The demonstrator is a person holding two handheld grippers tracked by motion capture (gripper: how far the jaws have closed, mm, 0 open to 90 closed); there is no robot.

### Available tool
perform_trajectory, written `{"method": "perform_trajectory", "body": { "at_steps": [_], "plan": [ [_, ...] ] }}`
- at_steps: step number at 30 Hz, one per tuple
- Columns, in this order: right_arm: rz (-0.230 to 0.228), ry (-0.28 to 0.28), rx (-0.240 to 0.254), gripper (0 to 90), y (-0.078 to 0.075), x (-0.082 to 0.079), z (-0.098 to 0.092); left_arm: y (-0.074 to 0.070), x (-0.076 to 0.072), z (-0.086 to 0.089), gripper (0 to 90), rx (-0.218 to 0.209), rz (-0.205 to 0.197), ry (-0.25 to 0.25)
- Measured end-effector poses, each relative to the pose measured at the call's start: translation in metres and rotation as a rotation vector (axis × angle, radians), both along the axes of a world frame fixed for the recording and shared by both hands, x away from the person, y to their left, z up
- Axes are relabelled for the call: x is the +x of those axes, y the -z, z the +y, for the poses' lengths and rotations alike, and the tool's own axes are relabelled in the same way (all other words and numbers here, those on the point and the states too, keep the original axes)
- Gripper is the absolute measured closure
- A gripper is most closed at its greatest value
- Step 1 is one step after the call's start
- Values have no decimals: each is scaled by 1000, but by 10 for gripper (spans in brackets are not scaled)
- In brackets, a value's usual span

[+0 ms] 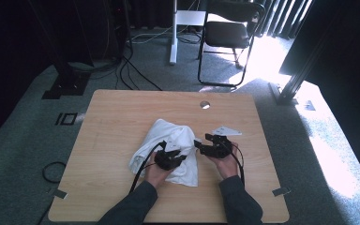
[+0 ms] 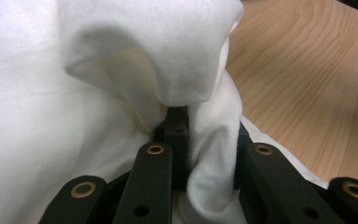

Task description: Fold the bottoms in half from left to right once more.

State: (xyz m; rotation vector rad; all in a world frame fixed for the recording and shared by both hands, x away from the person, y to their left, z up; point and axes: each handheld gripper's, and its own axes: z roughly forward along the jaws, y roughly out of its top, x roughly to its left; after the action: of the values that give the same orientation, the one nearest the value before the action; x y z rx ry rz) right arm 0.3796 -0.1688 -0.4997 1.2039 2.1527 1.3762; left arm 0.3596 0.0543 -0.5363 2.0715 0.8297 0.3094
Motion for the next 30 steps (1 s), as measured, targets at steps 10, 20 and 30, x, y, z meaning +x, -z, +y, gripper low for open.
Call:
{"method": "perform_trajectory", "body": {
  "at_steps": [10,20,30],
  "plan": [
    [15,-52,-33,361,2,16,37,-10,-9,4,674,-4,2,26],
    [59,-26,-19,373,23,23,32,-91,-37,49,554,-110,-178,16],
    [64,-24,-25,372,27,25,28,-81,40,132,617,-36,-43,-232]
  ]
}}
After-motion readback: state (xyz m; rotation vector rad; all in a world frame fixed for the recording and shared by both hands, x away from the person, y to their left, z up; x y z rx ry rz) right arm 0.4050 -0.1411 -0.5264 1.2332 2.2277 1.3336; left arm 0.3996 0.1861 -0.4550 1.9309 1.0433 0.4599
